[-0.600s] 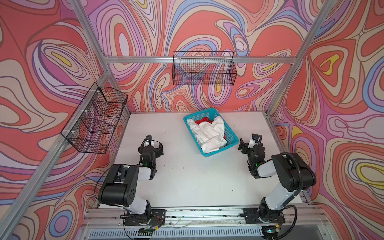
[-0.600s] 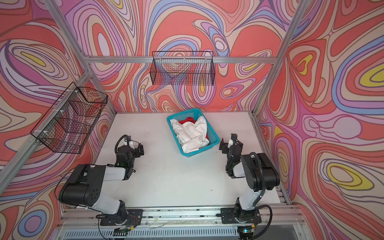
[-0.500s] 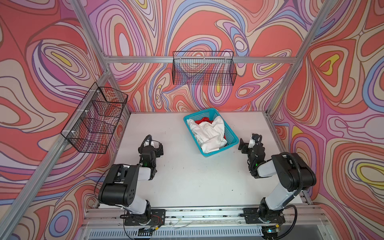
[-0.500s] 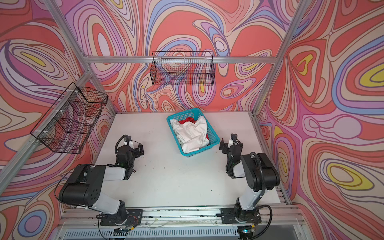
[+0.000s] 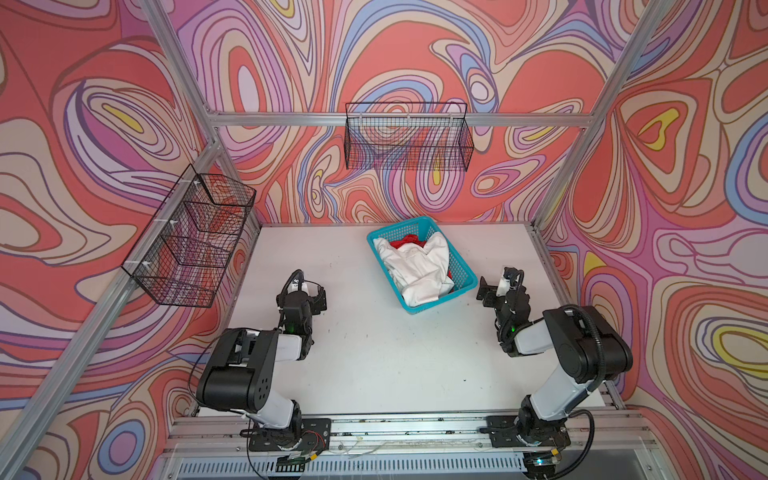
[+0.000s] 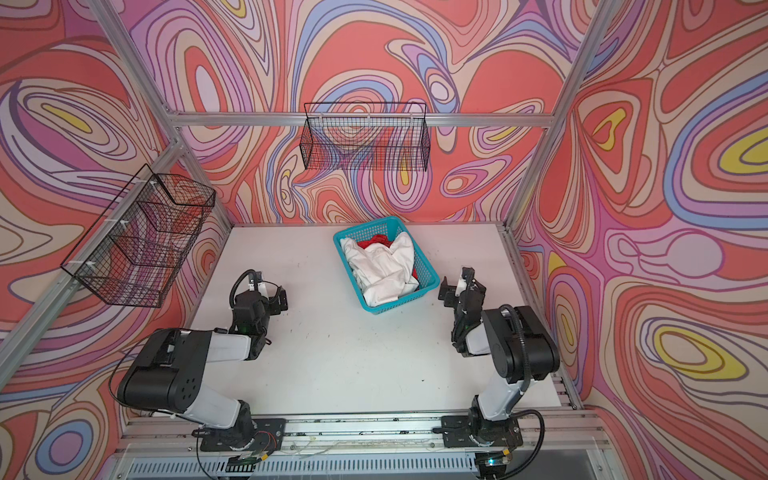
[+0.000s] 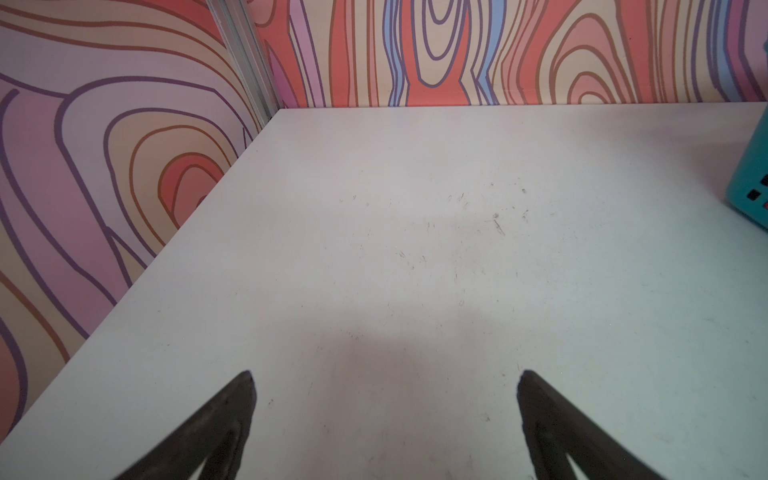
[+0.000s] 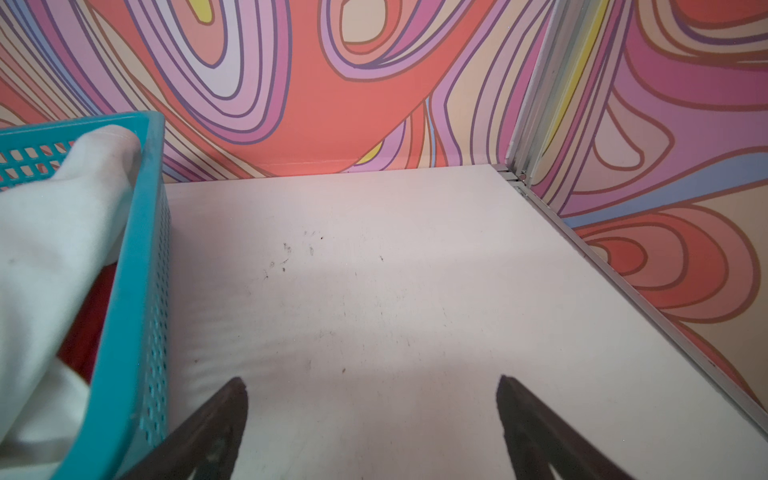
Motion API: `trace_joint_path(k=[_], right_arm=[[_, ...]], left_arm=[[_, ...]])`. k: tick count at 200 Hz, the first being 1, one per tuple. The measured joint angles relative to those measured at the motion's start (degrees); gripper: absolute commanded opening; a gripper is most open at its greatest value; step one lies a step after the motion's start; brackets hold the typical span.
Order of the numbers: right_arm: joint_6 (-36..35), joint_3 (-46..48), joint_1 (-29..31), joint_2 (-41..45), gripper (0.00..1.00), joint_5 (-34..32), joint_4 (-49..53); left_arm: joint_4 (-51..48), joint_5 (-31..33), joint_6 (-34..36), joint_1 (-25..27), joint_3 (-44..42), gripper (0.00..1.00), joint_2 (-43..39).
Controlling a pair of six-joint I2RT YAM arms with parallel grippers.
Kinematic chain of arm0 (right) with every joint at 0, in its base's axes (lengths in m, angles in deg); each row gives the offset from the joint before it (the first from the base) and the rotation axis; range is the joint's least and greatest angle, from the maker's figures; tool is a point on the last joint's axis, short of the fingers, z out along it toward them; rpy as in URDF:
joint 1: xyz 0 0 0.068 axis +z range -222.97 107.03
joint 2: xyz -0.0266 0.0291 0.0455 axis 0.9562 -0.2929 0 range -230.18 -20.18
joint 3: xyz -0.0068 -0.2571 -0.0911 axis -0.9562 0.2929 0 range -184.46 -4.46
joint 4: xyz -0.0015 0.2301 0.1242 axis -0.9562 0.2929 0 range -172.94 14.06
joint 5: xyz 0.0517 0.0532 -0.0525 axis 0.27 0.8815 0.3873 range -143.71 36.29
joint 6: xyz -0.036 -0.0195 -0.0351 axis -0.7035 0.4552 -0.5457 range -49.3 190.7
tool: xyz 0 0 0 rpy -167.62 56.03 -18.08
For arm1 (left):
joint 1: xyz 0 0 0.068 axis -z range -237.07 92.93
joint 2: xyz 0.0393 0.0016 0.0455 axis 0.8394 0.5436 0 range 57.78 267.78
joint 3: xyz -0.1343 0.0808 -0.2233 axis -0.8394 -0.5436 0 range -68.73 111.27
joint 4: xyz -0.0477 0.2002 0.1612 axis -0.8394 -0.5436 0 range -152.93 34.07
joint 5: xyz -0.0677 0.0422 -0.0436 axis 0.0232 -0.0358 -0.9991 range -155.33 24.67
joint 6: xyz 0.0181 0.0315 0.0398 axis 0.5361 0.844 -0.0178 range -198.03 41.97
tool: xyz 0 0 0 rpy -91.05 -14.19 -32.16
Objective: Fold and stack the t-shirts
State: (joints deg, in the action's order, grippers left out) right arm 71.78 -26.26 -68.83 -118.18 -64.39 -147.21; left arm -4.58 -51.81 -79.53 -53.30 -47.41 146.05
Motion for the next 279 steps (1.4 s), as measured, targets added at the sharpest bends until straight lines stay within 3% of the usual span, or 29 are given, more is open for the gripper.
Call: trace_joint_path(k=[147, 170, 193, 226, 245, 279], right_arm=[[0.3, -0.1, 0.0, 0.5, 0.98, -1.1, 0.9], [1.2, -2.0, 0.0, 6.0, 0.98, -3.9, 9.2], [3.3, -8.0, 0.0, 14.1, 0.98, -5.2, 20.0], [8.0, -20.4, 0.7, 20.9, 0.98, -2.2, 38.5], [9.6, -27.7, 5.3, 21.7, 0.93, -1.0, 50.1], [11.8, -41.5, 18.7, 16.8, 0.84, 3.3, 68.6]], left_arm=[[-0.6, 0.3, 0.0, 0.3, 0.0, 1.00, -0.5], [-8.6, 0.5, 0.3, 0.5, 1.3, 1.00, -5.9], [-19.8, 0.2, -0.1, 0.8, 8.1, 1.00, -12.0], [-34.6, -2.1, -3.8, 2.1, 17.5, 1.00, -18.8], [-42.6, -4.2, -7.0, 5.2, 19.4, 1.00, -22.1], [-54.3, -10.4, -14.1, 8.1, 19.4, 1.00, -26.2]])
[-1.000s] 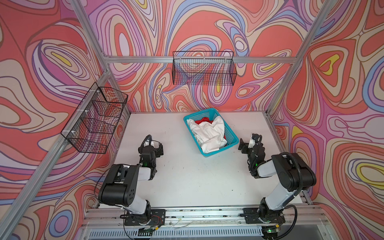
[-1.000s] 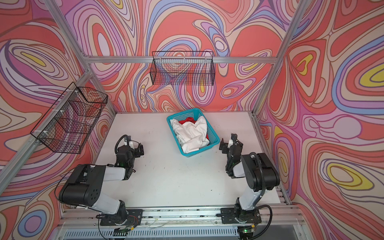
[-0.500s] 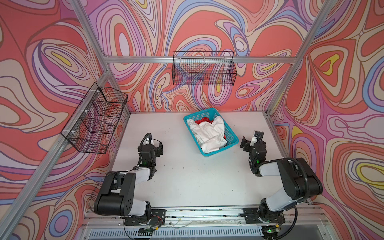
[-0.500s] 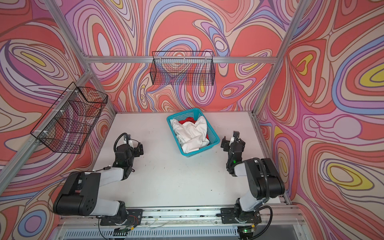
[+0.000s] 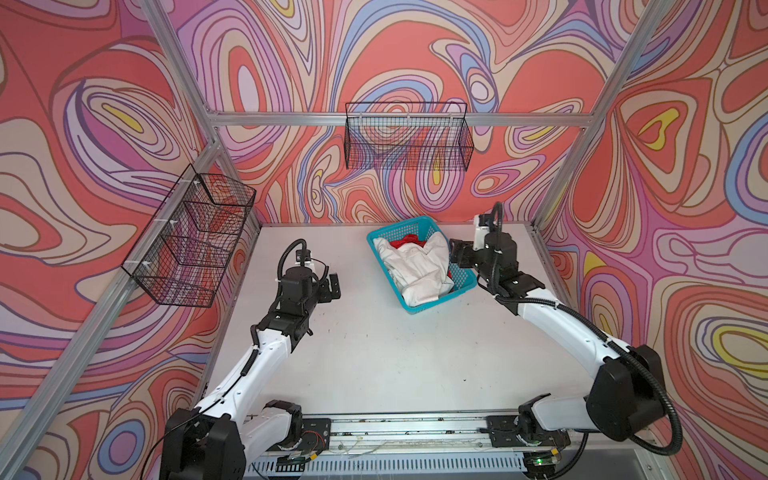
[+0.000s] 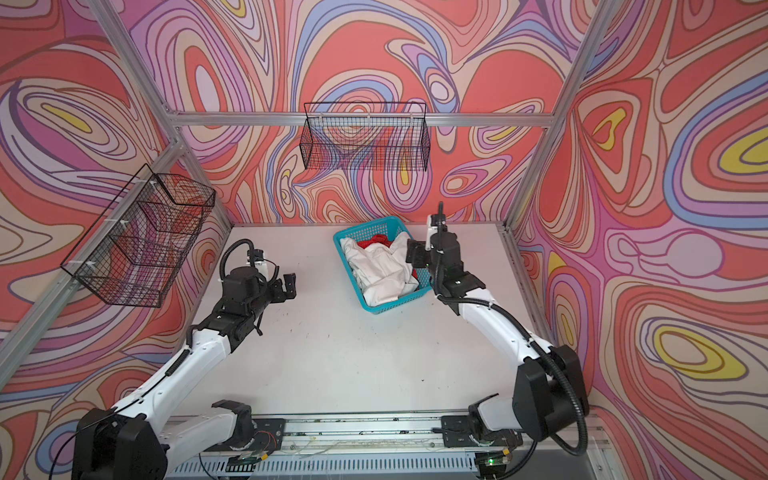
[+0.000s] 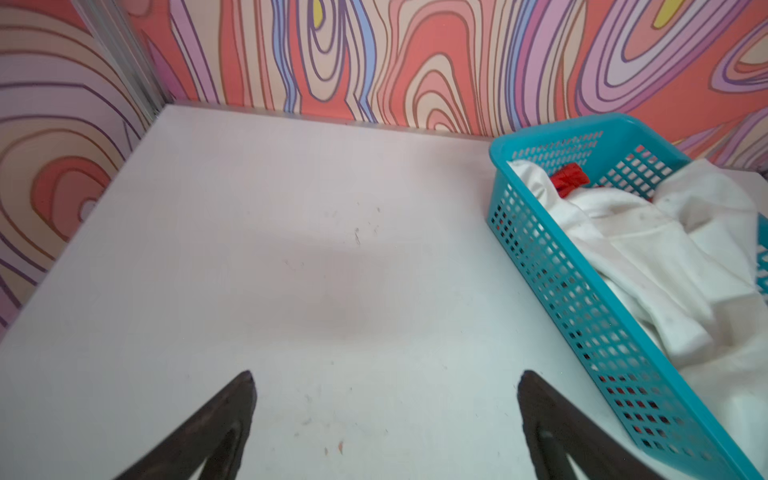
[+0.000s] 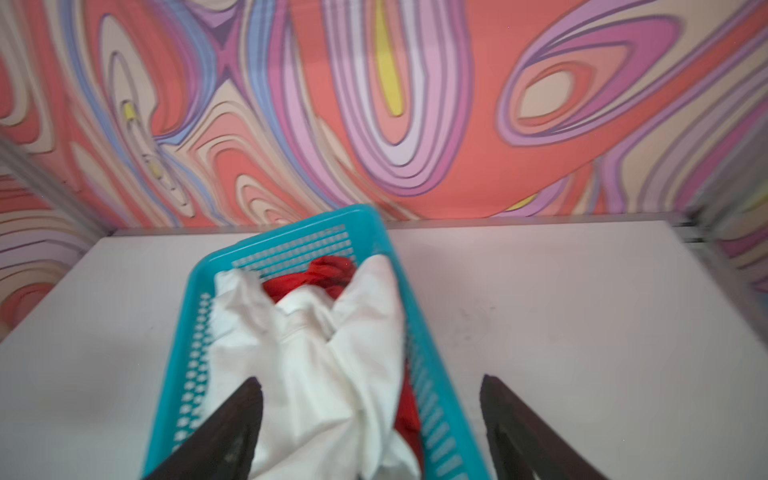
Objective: Fold and stack the t-shirts
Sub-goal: 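Reach the right gripper into the teal basket toward the white t-shirt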
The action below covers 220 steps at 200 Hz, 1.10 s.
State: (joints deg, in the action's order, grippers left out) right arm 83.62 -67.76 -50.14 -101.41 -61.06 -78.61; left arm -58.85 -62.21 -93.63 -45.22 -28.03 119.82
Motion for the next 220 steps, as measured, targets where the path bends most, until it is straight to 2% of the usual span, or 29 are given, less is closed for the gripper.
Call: trace_joint_path(k=[31, 64, 121, 161, 200, 220], right_arm=[[1.8, -9.6, 8.7, -7.8, 0.76, 3.1, 12.2], [3.1, -18.7, 14.1, -18.1, 0.65, 5.1, 21.4], [3.2, -30.4, 17.7, -31.3, 0.52, 4.7, 31.1], [2.8, -36.2, 19.4, -36.8, 0.41, 0.6, 35.1], [2.5, -37.5, 19.8, -39.3, 0.11, -2.7, 36.9], [0.7, -36.2, 19.8, -38.7, 0.00, -5.0, 36.6]], left_arm=[[-5.5, -5.4, -5.8, 0.5, -1.4, 1.00, -4.5], [-7.8, -9.6, -10.1, 0.7, -4.1, 1.00, -7.3], [-10.1, -11.1, -13.3, 1.0, -5.8, 1.00, -8.9], [-10.7, -11.1, -13.7, 1.0, -5.8, 1.00, -8.9], [-10.8, -11.1, -14.0, 1.0, -5.8, 1.00, -8.9], [-10.8, -11.1, -14.1, 1.0, -5.8, 1.00, -8.6]])
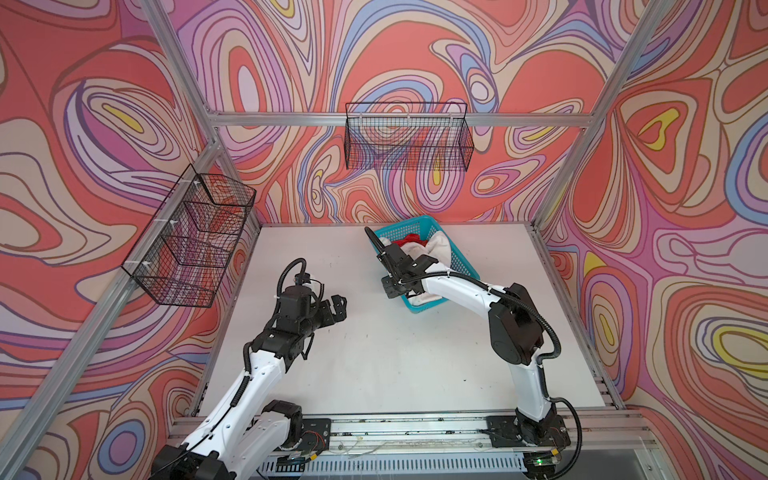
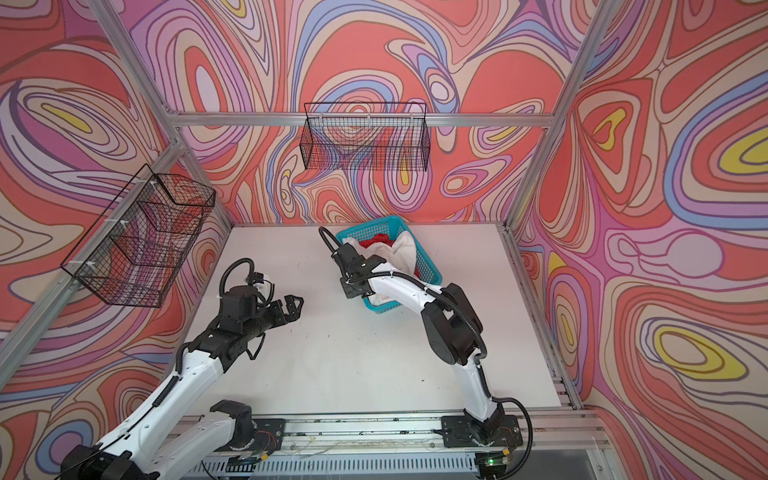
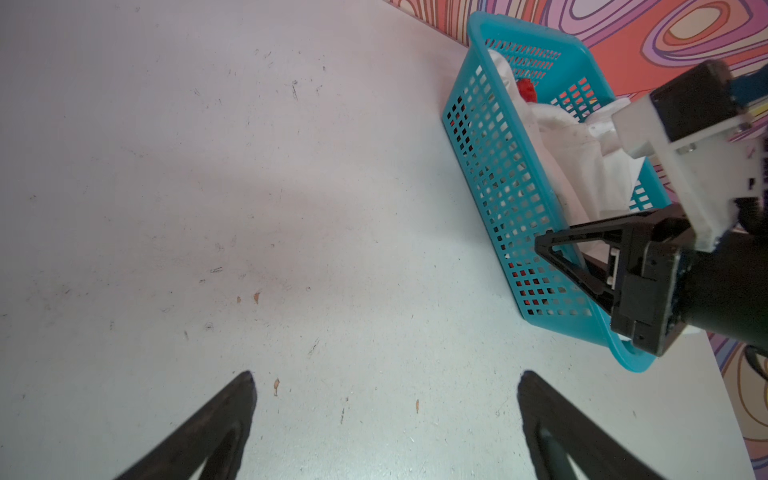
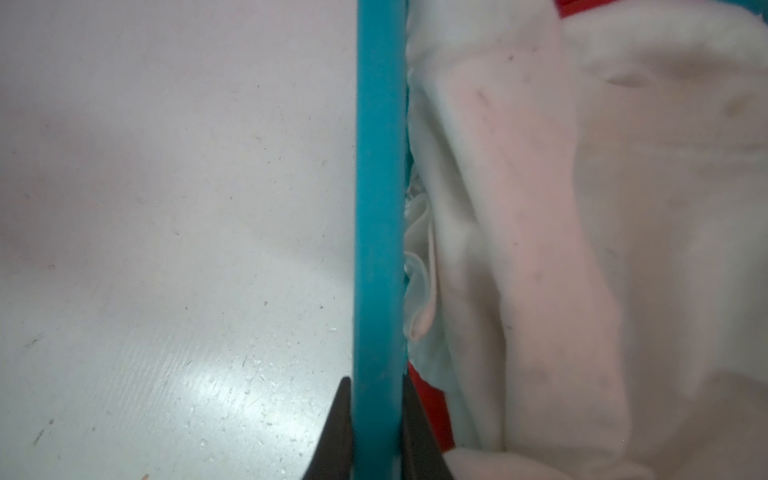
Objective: Fold and stack the t-shirts
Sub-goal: 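Reach the right gripper into the teal basket toward the white t-shirt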
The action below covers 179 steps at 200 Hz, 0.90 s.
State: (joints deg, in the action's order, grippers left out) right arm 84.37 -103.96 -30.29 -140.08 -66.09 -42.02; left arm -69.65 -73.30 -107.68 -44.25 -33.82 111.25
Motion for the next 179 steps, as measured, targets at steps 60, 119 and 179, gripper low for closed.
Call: trace_joint_path(k=[60, 119, 179], right_arm=[[-6.4, 15.2, -11.7, 11.1, 0.00, -0.6, -2.4], [-16.2, 21.2, -26.1, 15.1, 0.00, -6.4, -2.8], [-24.8, 17.4, -32.7, 11.7, 0.00, -7.6, -4.3]], left_arm=[[-0.2, -0.9, 0.1, 0.0, 0.9, 1.00, 2.8], [-0.1, -3.2, 1.0, 0.4, 4.6, 1.00, 7.6], [0.3, -5.0, 1.8, 0.8, 6.7, 1.00, 11.6]])
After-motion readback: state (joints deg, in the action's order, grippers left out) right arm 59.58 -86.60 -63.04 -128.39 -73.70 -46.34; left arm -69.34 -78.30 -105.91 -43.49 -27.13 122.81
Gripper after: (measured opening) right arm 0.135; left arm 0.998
